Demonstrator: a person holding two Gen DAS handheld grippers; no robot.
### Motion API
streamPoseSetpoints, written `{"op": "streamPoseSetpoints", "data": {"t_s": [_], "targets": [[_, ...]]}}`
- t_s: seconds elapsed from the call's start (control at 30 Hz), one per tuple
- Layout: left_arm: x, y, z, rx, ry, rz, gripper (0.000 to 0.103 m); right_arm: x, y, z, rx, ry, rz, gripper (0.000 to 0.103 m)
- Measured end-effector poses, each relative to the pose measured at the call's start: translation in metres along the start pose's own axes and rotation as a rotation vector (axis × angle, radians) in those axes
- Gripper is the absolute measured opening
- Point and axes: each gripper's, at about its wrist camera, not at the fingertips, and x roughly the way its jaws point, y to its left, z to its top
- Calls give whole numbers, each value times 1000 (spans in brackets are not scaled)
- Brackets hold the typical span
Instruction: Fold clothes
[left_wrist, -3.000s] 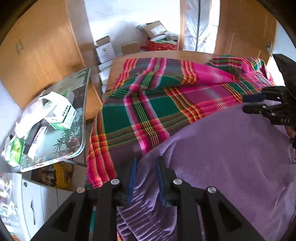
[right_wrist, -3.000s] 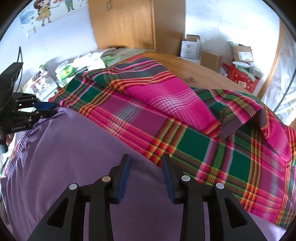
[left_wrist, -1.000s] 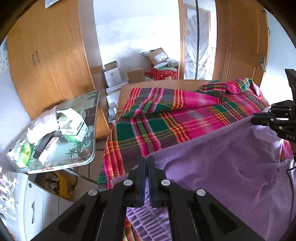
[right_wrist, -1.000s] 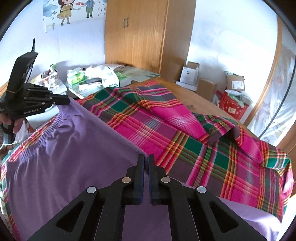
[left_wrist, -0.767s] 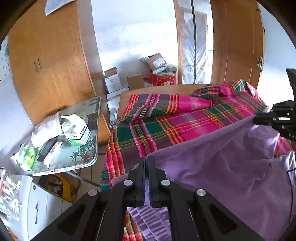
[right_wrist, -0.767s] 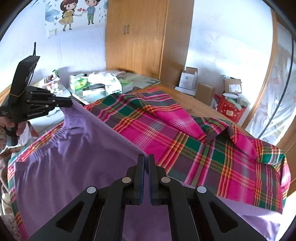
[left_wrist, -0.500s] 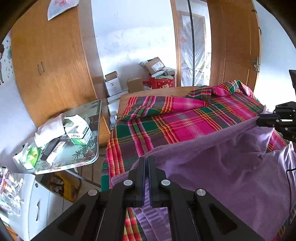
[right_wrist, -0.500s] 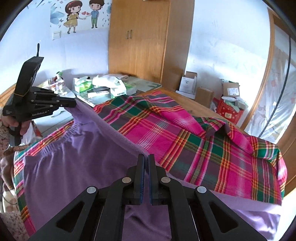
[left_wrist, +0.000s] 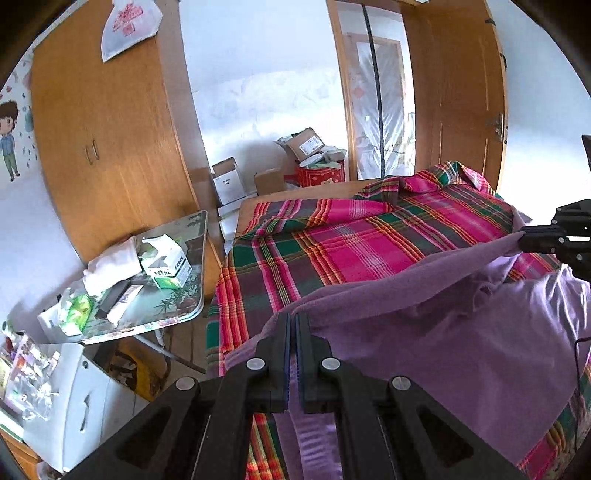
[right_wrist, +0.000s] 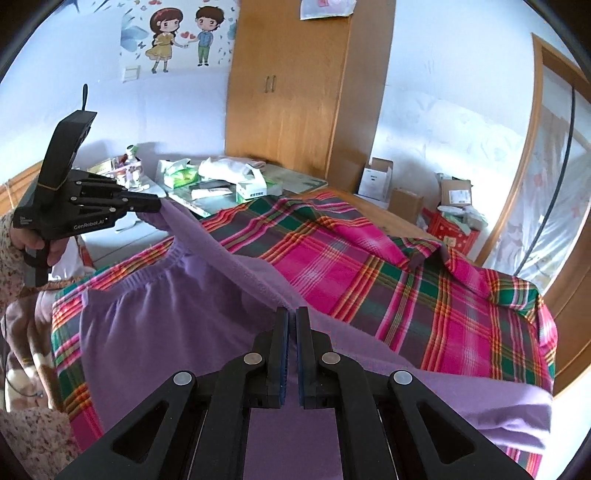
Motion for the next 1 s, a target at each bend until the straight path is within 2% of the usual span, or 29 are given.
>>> {"op": "streamPoseSetpoints", "data": {"t_s": [0.3,0.7,0.77,1.0], "targets": [[-26,-8,-23,-15,-17,-15,3,-25,25,-18,-17,-6,-14,4],[-46,-24,-57,3,1,-8,3,-43,50,-44,-30,4,-26,4],[-49,-24,-62,-3,2,-7,3,-47,53,-47,-31,2,-17,0],[-46,-30,-78,-8,38,-8,3,-49,65,-59,-44,12,14,0]]}}
